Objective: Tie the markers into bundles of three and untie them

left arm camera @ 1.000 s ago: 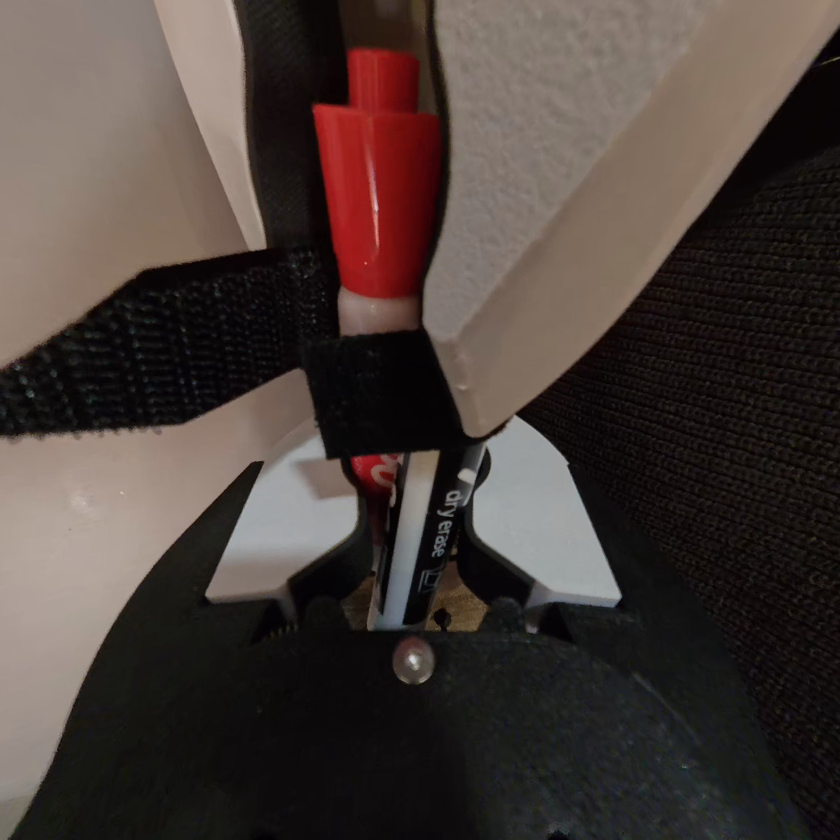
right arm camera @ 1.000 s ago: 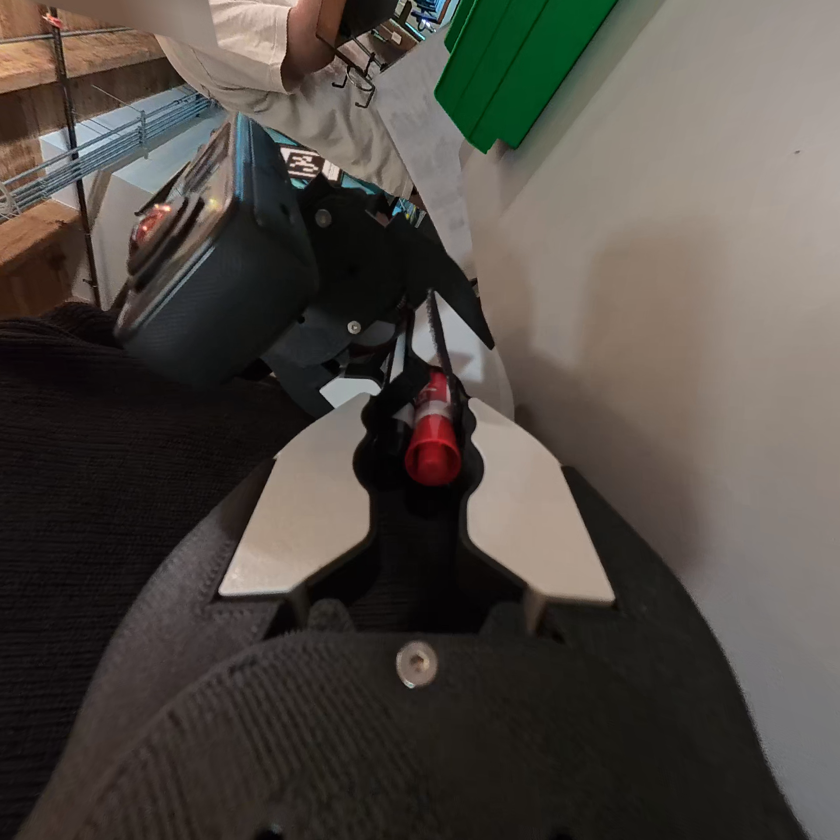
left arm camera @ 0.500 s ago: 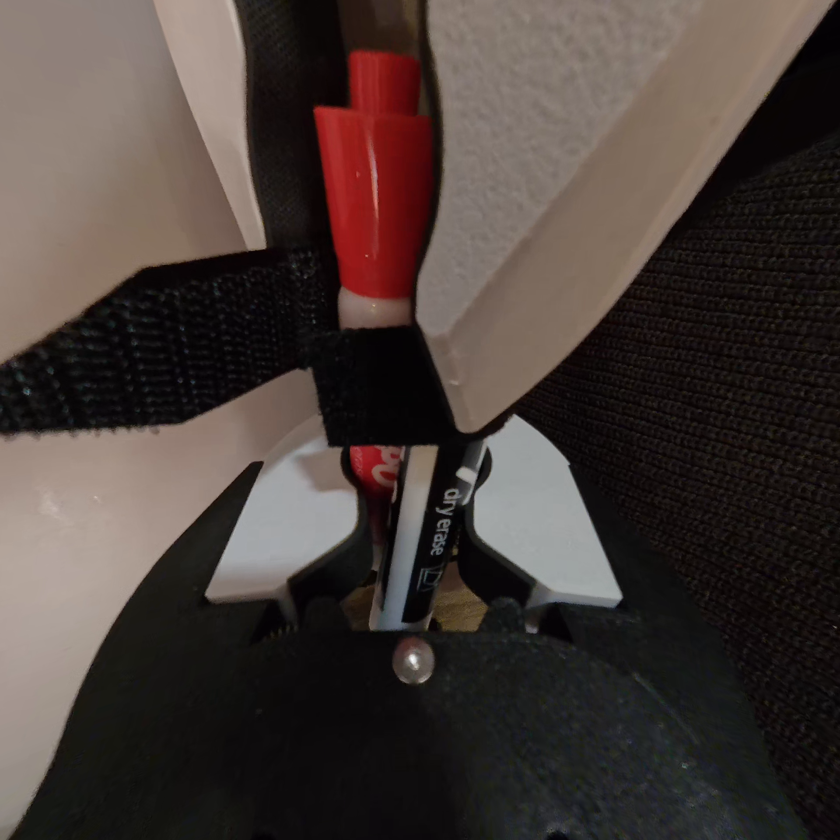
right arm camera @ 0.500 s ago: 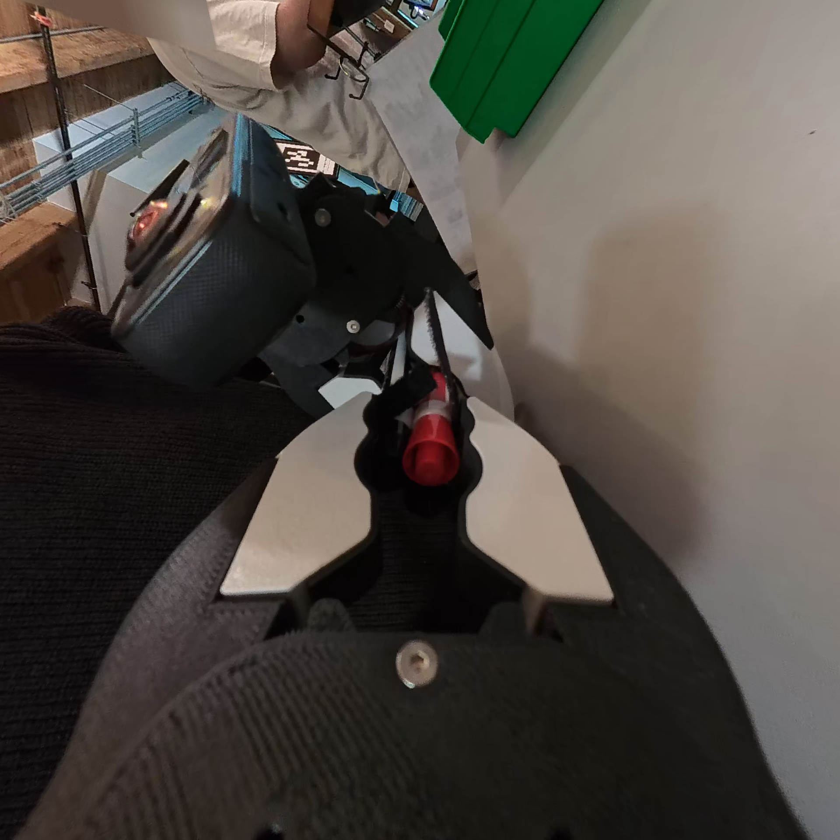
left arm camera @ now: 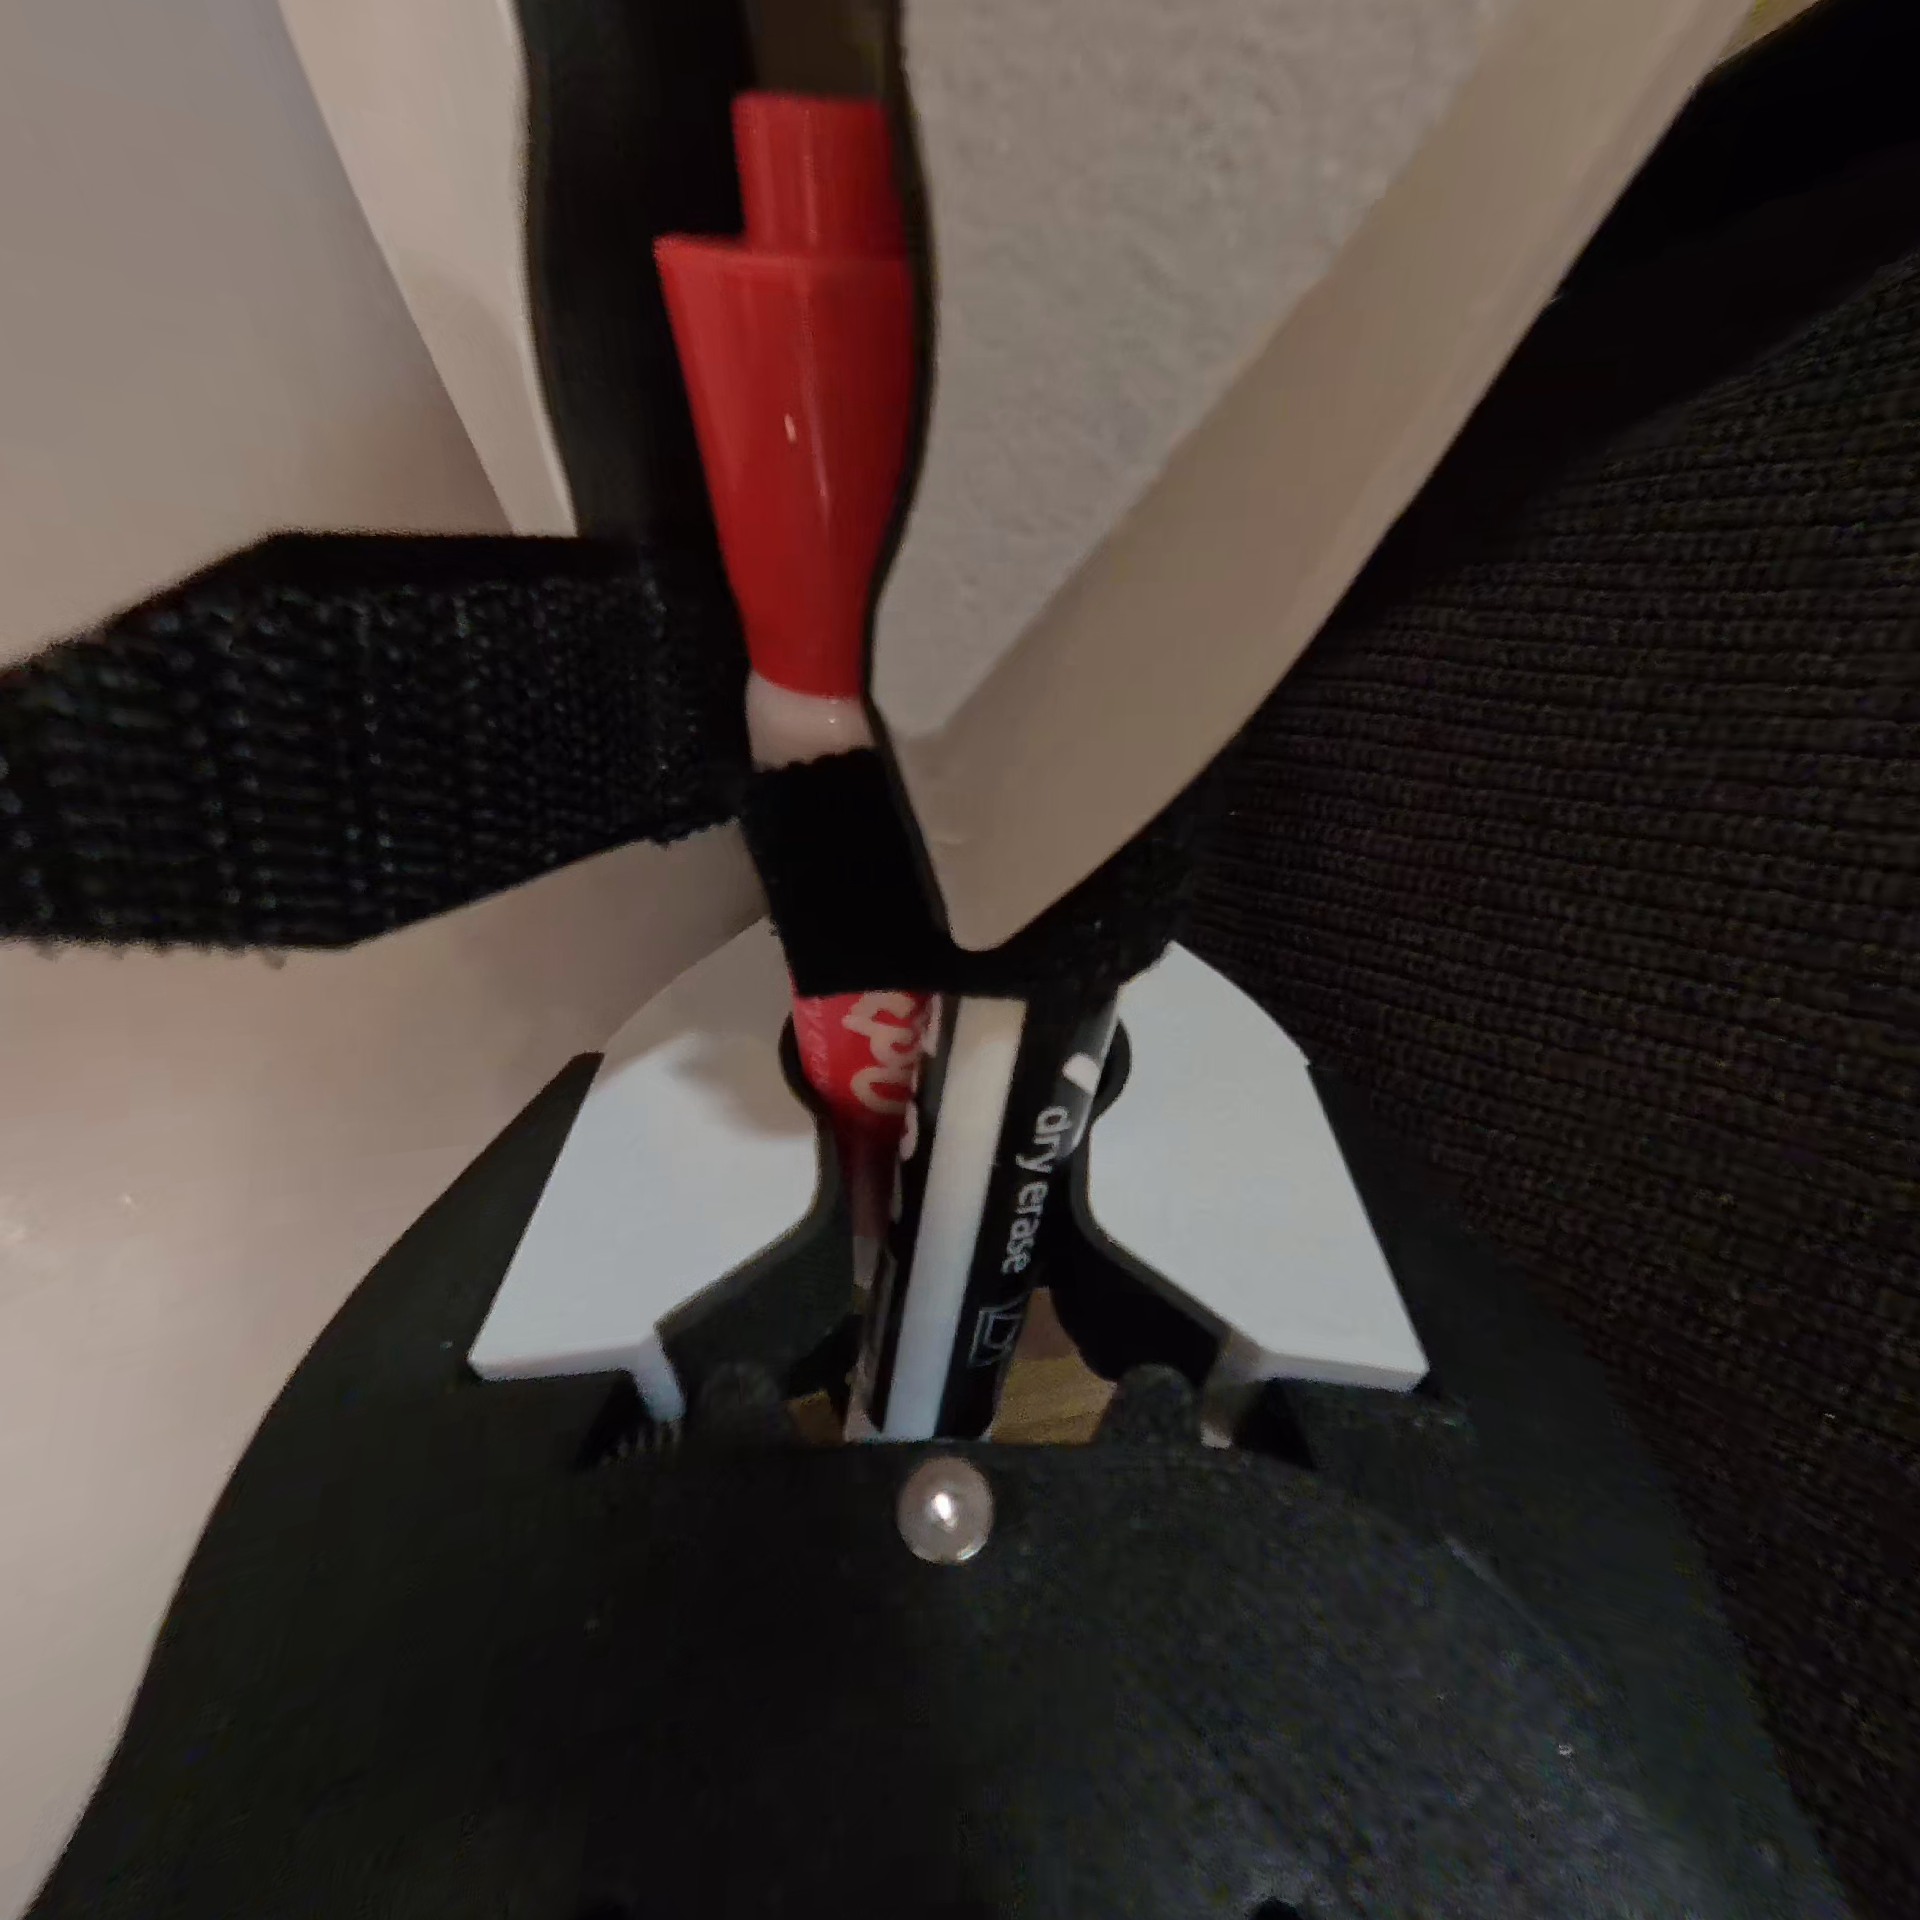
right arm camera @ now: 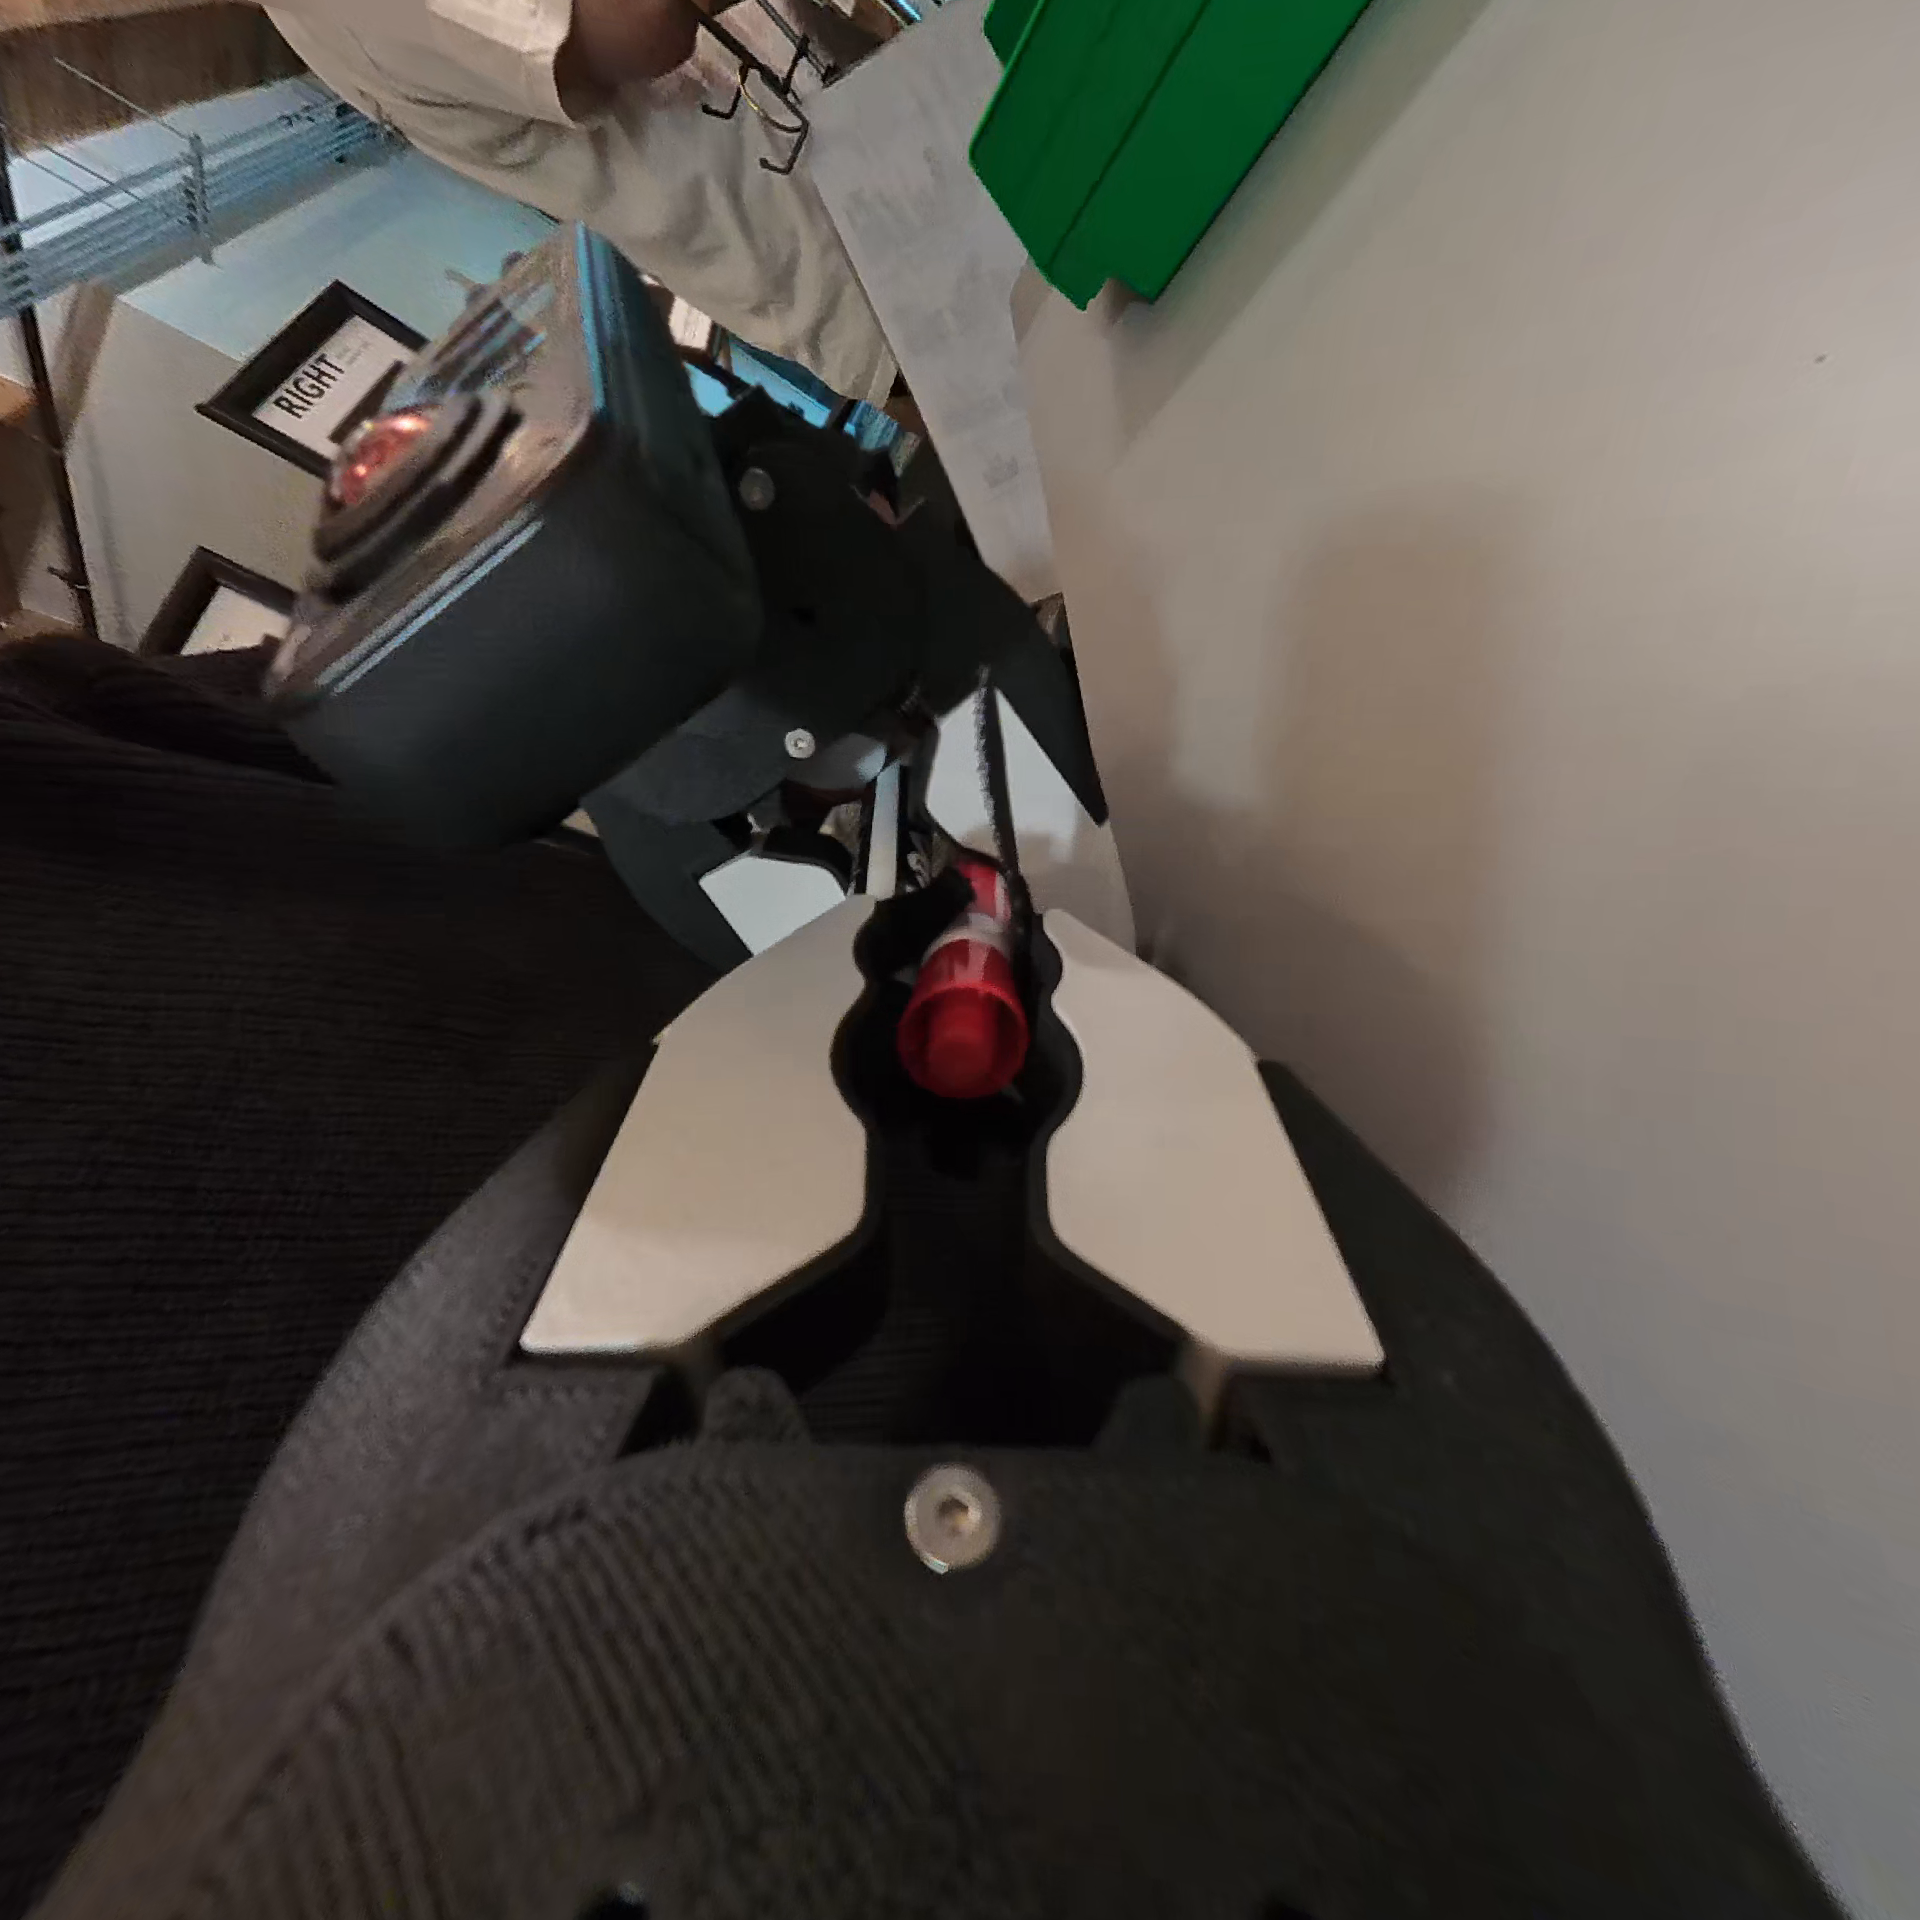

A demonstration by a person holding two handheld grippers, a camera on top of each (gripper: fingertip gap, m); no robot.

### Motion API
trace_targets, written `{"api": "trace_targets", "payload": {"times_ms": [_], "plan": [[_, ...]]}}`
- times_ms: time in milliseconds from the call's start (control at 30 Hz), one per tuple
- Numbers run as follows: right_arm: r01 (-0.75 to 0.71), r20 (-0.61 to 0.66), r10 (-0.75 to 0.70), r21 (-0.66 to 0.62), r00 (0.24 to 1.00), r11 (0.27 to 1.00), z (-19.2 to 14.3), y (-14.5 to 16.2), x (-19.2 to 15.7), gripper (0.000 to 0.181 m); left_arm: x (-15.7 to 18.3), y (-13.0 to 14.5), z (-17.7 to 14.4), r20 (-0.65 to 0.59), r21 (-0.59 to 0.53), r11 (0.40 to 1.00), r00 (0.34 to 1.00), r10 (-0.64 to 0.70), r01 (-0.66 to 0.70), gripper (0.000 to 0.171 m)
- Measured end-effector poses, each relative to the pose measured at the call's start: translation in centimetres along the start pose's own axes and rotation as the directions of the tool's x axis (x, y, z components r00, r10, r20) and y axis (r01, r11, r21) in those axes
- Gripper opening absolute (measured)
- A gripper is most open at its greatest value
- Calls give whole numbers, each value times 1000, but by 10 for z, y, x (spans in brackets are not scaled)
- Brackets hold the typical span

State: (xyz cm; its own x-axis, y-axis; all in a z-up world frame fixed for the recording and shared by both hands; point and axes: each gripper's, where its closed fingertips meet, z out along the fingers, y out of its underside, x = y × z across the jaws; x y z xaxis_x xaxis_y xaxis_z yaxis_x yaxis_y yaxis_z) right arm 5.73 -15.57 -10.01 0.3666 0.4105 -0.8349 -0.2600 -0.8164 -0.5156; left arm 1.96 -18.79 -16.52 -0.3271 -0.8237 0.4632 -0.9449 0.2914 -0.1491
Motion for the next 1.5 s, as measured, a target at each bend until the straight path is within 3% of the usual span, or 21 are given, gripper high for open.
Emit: {"api": "trace_targets", "payload": {"times_ms": [467, 667, 833, 1100, 1267, 1400, 1500], "plan": [[154, -1, -154, 61, 988, 986, -2, -12, -13, 27, 33, -17, -6, -276, 126, 988, 960, -48, 86, 44], [87, -10, -87, 51, 996, 995, -3, -9, -8, 26, 33, -15, -4, -278, 103, 991, 959, -57, 89, 44], [162, -40, -162, 2, 986, 987, -6, -6, -9, 31, 38, -19, -4, -307, 90, 993, 950, -48, 79, 44], [134, -11, -134, 2, 991, 991, -13, -7, -6, 31, 31, -25, -2, -263, 82, 994, 963, -54, 78, 43], [72, -6, -73, 232, 997, 970, -40, -41, 0, 50, 7, -22, 1, -209, 86, 989, 973, -100, 120, 42], [99, -140, -53, 346, 989, 933, -67, -49, 22, 52, -34, -22, -5, -90, 139, 977, 985, -150, 161, 42], [138, -265, -50, 325, 963, 936, -75, -39, 40, 49, -67, -23, -19, 35, 162, 974, 986, -163, 155, 42]]}}
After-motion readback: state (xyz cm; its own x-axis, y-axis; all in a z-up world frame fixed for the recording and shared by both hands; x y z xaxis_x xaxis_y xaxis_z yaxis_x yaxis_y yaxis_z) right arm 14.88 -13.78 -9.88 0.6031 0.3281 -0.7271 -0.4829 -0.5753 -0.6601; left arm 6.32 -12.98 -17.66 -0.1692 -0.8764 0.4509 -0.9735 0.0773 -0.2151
